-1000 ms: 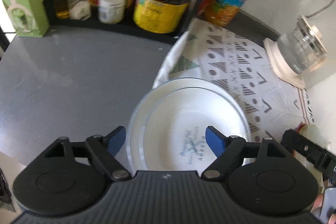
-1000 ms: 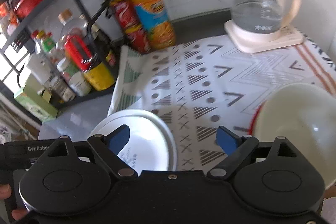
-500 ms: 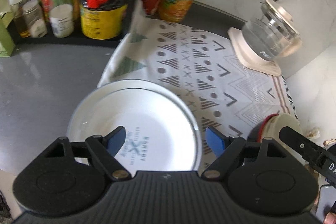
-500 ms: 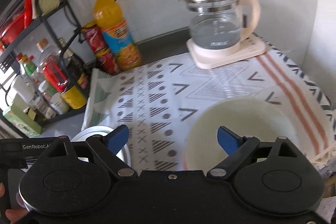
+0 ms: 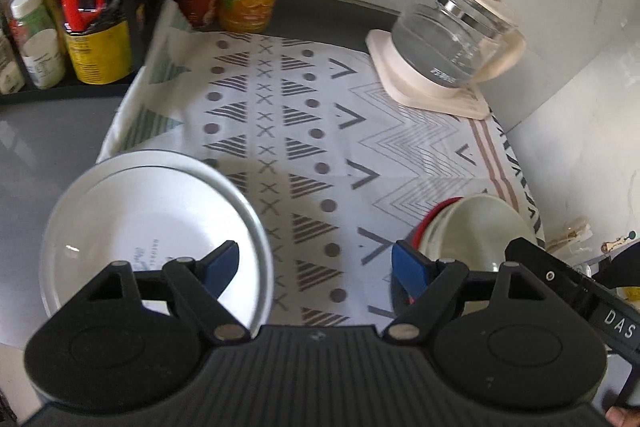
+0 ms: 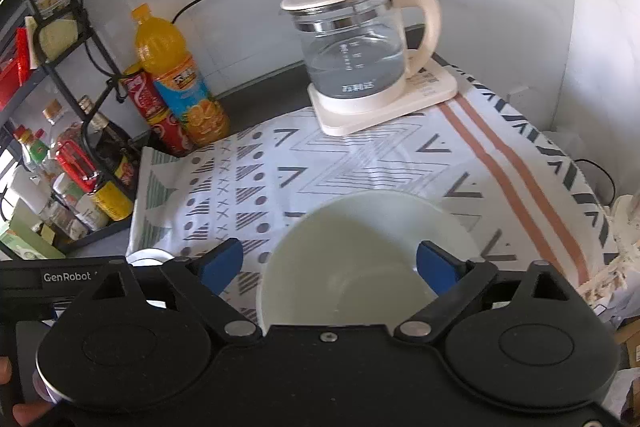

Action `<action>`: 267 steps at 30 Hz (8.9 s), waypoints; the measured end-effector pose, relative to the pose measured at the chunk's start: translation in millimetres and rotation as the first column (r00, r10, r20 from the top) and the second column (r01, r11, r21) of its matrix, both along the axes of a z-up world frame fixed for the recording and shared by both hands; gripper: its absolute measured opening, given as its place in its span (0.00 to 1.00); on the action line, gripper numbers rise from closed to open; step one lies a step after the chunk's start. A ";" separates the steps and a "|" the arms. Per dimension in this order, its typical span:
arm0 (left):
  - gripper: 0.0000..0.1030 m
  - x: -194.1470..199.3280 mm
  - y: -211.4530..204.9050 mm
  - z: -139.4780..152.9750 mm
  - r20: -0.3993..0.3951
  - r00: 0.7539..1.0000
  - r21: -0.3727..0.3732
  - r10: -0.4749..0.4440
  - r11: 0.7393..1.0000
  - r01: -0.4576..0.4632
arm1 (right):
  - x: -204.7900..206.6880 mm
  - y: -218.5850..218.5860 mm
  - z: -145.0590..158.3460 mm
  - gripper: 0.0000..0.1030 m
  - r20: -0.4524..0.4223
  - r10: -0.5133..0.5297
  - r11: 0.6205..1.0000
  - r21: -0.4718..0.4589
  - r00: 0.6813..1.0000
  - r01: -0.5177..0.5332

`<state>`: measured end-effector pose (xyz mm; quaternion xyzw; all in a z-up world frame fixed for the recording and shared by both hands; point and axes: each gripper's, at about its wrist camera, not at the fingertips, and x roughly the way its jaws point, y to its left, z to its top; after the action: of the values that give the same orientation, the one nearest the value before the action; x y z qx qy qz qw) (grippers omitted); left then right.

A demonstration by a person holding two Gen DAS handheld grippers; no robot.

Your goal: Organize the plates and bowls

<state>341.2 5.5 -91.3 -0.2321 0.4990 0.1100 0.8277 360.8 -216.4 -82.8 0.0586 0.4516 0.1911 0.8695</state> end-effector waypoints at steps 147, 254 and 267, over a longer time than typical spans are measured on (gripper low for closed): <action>0.25 -93.7 157.6 -47.8 -0.114 0.942 -0.152 0.316 0.931 -0.331 | -8.7 177.5 -70.6 0.27 -0.271 0.280 0.960 0.111 0.921 -0.259; 1.00 -321.5 0.0 86.2 0.187 0.975 0.225 -0.116 0.972 0.072 | -313.0 11.6 68.3 1.00 0.163 -0.064 0.997 -0.027 0.985 0.069; 1.00 -345.7 10.6 91.4 0.200 0.973 0.252 -0.114 0.966 0.061 | -329.4 19.1 75.3 1.00 0.173 -0.035 0.998 -0.048 0.984 0.044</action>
<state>-4.6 16.0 0.1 -0.1165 0.3999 0.1081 0.9027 31.3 -197.3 -7.6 0.0283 0.3784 0.1665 0.9101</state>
